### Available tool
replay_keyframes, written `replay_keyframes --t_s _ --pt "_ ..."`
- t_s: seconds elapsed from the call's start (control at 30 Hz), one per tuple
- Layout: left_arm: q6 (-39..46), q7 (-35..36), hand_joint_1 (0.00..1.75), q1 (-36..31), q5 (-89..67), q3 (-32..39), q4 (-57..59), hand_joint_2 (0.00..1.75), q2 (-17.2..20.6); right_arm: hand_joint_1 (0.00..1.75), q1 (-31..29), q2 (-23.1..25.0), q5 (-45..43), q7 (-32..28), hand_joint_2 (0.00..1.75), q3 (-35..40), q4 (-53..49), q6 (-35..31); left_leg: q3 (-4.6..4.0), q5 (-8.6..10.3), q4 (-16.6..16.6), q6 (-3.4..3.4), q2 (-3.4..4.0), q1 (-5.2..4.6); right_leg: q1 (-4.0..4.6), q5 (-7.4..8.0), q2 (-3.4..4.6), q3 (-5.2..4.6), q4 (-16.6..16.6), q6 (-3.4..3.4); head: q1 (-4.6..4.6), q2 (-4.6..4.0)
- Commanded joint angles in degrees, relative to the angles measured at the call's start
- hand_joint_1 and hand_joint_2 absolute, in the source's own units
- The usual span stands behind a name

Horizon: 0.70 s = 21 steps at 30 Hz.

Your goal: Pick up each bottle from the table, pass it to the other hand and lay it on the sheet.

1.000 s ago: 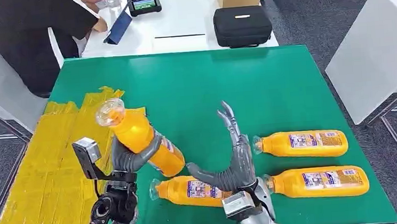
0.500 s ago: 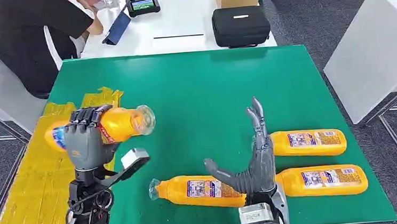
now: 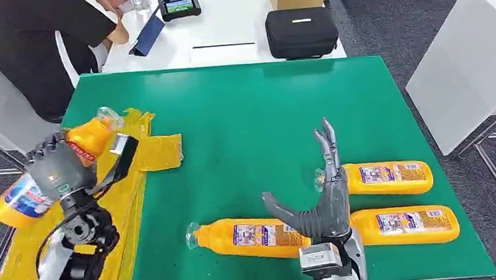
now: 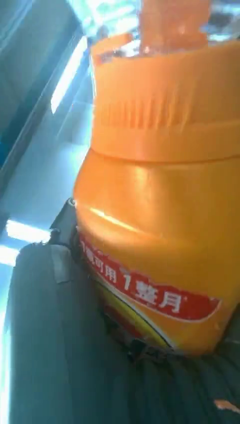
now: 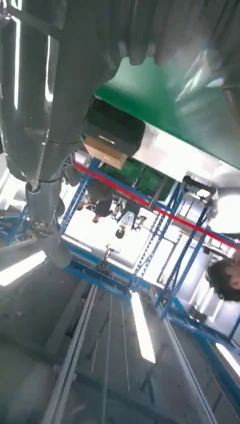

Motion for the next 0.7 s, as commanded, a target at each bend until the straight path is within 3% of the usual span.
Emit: replay_keyframes --t_s 0.03,0.07,0.1,0.2,0.5,0.67,0.7 --pt "-8.3 -11.2 1.75 1.0 -0.1 -3.6 11.4 1.75 -2.7 0.00 0.2 -1.7 2.5 3.9 1.75 -0.9 0.8 2.3 0.25 -0.08 -0.1 -0.12 0.20 0.02 -0.01 -0.04 0.10 0.24 -0.1 0.07 0.00 0.00" --pt "-9.0 -14.3 1.75 1.7 -0.1 -1.1 11.1 1.75 -4.0 0.00 0.2 -1.7 2.6 4.0 1.75 -1.0 0.9 2.7 0.13 -0.06 0.0 -0.08 0.27 0.03 -0.02 -0.01 0.17 0.12 0.0 0.05 0.07 0.00" --pt "-9.3 -24.9 1.75 2.9 3.8 6.0 10.9 1.75 -8.2 0.00 0.0 -1.8 2.8 4.2 1.75 -1.3 1.1 3.3 0.20 -0.10 0.0 -0.13 0.43 0.05 -0.02 -0.03 0.28 0.15 0.0 0.05 0.02 0.00" --pt "-13.2 -37.1 1.75 2.8 12.5 10.8 12.0 1.75 -10.1 0.00 -1.7 -1.7 2.2 4.5 1.75 -1.4 2.6 5.1 0.11 -0.06 0.0 -0.14 0.35 -0.05 -0.05 -0.01 0.22 0.00 -0.1 0.06 -0.04 0.00" --pt "-17.6 -42.2 1.75 3.6 16.9 14.1 12.5 1.75 -9.4 0.00 -2.8 -1.3 2.1 5.2 1.75 -1.2 3.4 7.0 0.03 -0.06 -0.1 -0.16 0.30 -0.02 -0.04 0.00 0.23 -0.08 -0.1 0.03 -0.02 0.00" --pt "-18.8 -40.7 1.75 5.3 15.3 18.7 10.7 1.75 -9.8 0.00 -2.7 -0.8 3.9 7.2 1.75 -1.1 1.9 9.6 0.13 -0.14 0.0 -0.23 0.44 0.05 -0.01 -0.04 0.34 -0.01 0.0 0.05 0.00 0.00" --pt "-18.0 -40.0 0.00 5.7 14.4 19.6 10.3 1.75 -10.4 0.00 -2.4 -0.8 4.6 7.8 1.75 -1.1 1.8 10.0 0.09 -0.12 0.0 -0.19 0.43 0.03 -0.03 -0.02 0.34 -0.05 0.0 0.06 -0.02 0.00"
